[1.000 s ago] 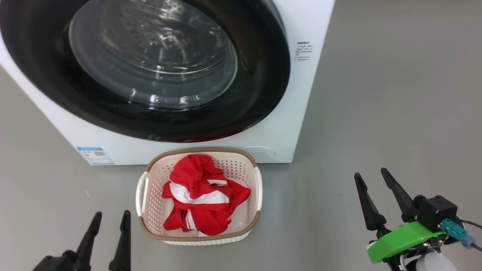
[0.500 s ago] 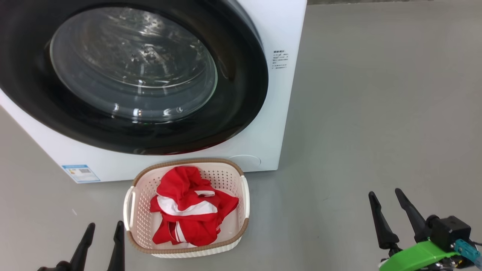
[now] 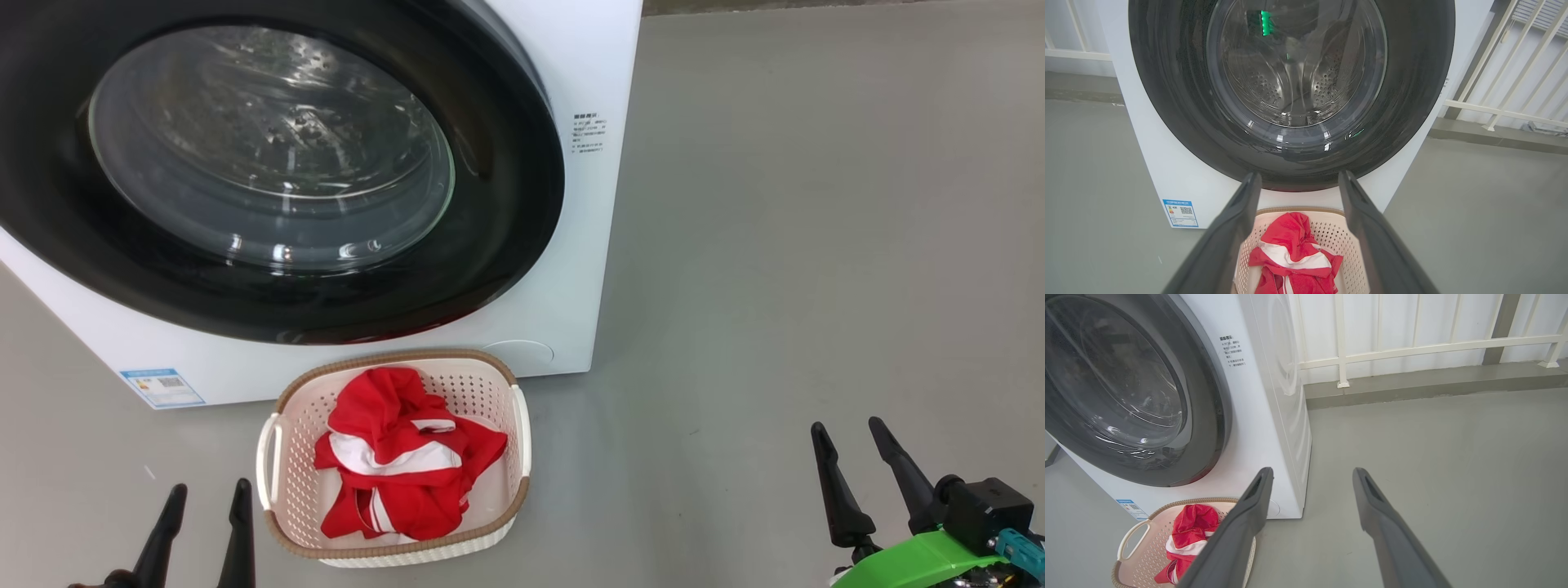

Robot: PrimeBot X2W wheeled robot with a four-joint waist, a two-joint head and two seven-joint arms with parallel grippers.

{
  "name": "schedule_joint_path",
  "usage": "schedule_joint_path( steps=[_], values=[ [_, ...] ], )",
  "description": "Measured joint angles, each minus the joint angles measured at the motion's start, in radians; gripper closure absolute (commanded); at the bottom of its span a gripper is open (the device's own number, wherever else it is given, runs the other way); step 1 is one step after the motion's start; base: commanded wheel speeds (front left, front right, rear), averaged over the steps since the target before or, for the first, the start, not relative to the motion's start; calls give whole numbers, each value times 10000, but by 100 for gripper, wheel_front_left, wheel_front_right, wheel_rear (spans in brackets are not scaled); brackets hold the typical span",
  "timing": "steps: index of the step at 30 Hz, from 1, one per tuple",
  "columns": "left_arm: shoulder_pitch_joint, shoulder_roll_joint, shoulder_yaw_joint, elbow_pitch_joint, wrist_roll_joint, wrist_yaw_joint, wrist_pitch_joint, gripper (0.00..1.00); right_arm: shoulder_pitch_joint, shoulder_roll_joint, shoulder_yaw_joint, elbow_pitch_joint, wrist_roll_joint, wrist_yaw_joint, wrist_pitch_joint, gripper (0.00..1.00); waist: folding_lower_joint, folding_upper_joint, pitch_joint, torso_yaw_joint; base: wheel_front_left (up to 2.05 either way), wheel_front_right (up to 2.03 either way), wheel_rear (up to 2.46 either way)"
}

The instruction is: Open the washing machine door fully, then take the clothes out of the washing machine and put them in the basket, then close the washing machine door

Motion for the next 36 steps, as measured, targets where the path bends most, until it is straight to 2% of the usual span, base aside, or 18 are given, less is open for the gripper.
schedule_joint_path(
  steps=[15,16,21,27,36],
  values=[
    [178,-21,-2,-184,36,0,0,0,11,35,-2,-35,-2,0,0,0,0,0,-92,73,0,0,0],
    [183,-42,-8,-92,36,8,15,100,13,59,6,52,-2,2,0,100,0,0,-97,74,0,0,0],
    [213,-332,-102,499,15,15,56,100,213,326,46,639,12,2,19,100,1,0,-99,77,0,0,0],
    [212,-345,-121,537,-569,15,213,100,214,351,40,650,581,2,190,100,11,0,-152,110,0,0,0],
    [199,-349,-123,575,-1469,15,477,100,202,351,4,610,1480,2,437,100,3,0,-172,156,0,0,0]
  ],
)
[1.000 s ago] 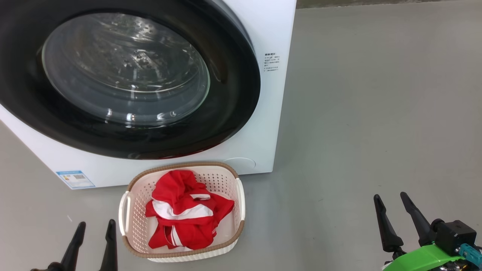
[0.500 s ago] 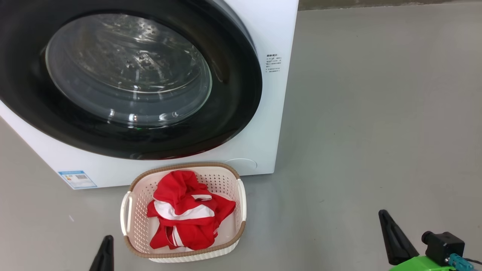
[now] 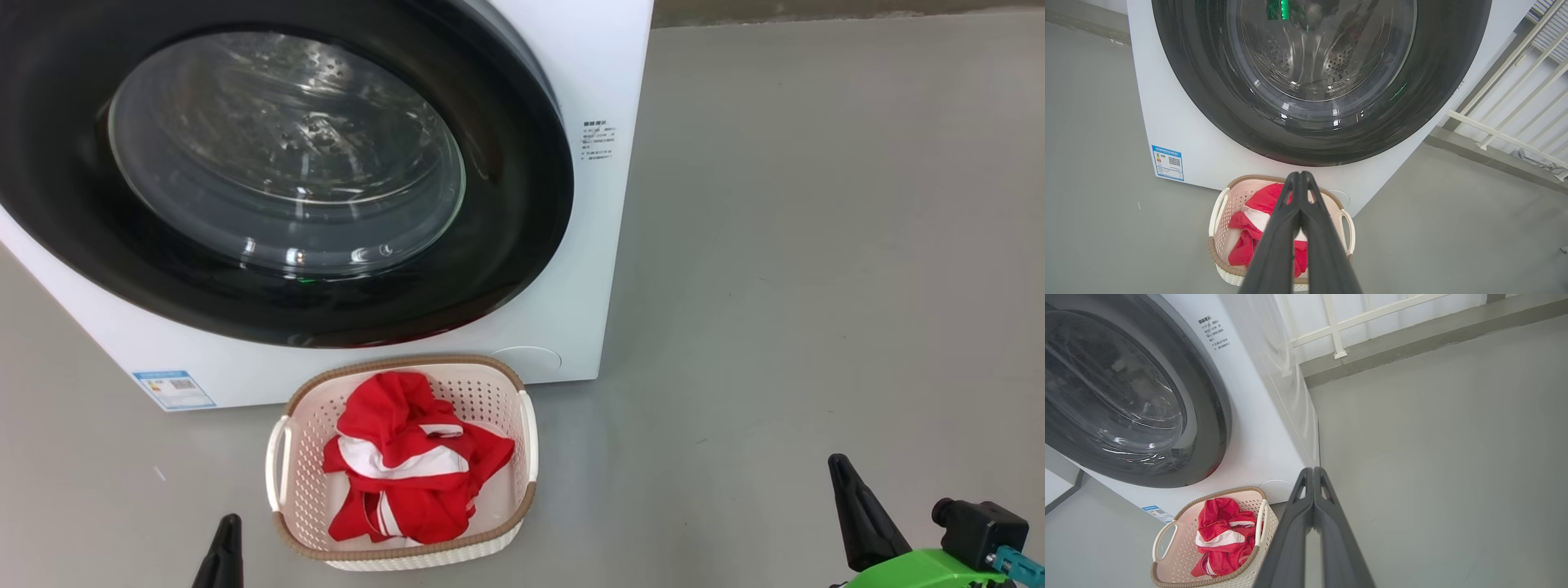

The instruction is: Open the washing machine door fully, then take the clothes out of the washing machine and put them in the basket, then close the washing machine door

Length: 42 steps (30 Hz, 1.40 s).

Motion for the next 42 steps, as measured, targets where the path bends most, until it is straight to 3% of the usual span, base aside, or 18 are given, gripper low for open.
schedule_joint_path(
  steps=[42],
  values=[
    [-505,-132,10,140,-4397,0,1221,100,-272,31,-359,-276,4307,0,1185,100,-2,0,-200,218,0,0,0]
  ],
)
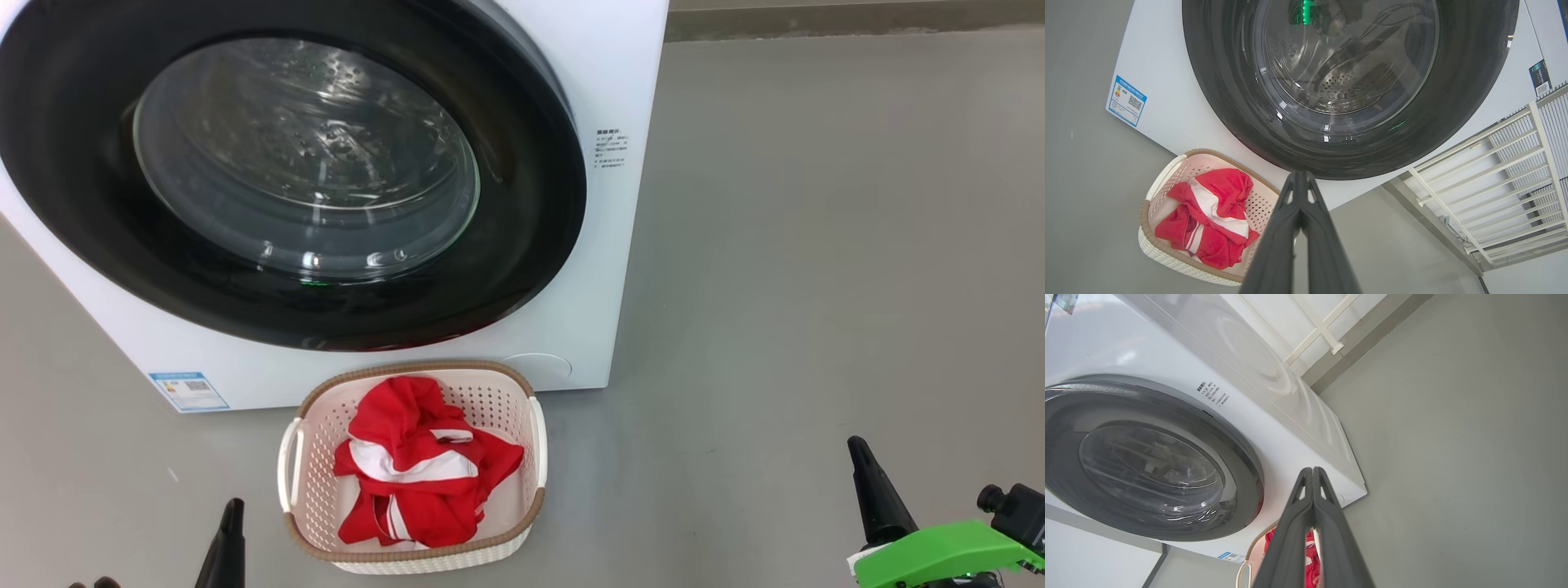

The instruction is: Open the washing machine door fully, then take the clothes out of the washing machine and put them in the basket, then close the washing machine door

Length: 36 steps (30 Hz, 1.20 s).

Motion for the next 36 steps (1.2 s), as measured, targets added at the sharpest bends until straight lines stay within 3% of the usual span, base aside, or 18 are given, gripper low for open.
schedule_joint_path(
  steps=[36],
  values=[
    [-459,-121,13,115,-3572,0,974,100,-422,50,-341,-238,3404,-29,1030,100,-1,0,-163,177,0,0,0]
  ],
)
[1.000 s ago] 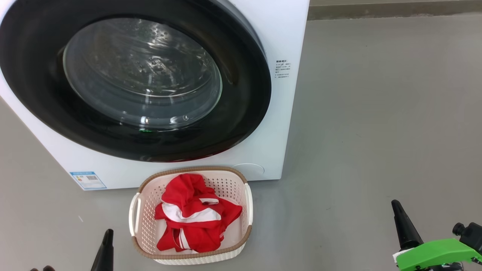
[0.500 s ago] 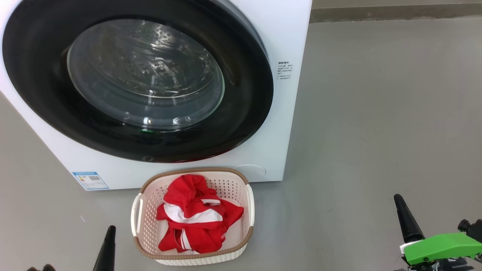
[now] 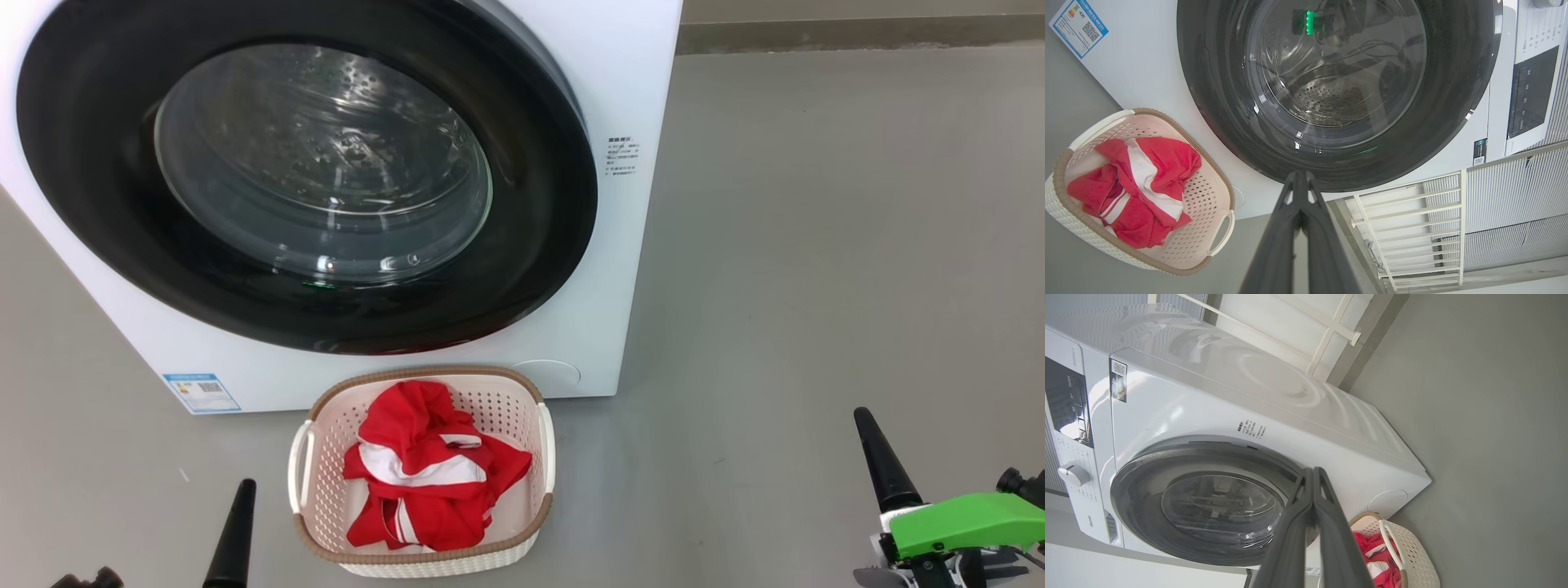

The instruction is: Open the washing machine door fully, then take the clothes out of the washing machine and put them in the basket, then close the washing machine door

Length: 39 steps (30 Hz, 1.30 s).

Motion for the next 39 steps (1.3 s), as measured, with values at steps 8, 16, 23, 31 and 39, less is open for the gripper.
schedule_joint_path(
  steps=[8,16,23,31,39],
  values=[
    [-185,-31,4,50,-813,0,203,100,-42,15,-71,-46,803,0,226,100,0,0,-38,40,0,0,0],
    [-253,-38,6,90,-1592,0,443,100,-168,29,-211,-82,1616,0,451,100,0,0,-75,81,0,0,0],
    [-385,-52,8,100,-2320,0,617,100,-204,40,-261,-128,2293,0,629,100,0,0,-108,116,0,0,0],
    [-566,-86,12,132,-3264,0,884,100,-339,50,-324,-186,3122,-2,899,100,0,0,-149,161,0,0,0],
    [-566,-104,12,136,-3367,0,924,100,-394,56,-337,-217,3317,-2,934,100,0,0,-152,164,0,0,0]
  ],
)
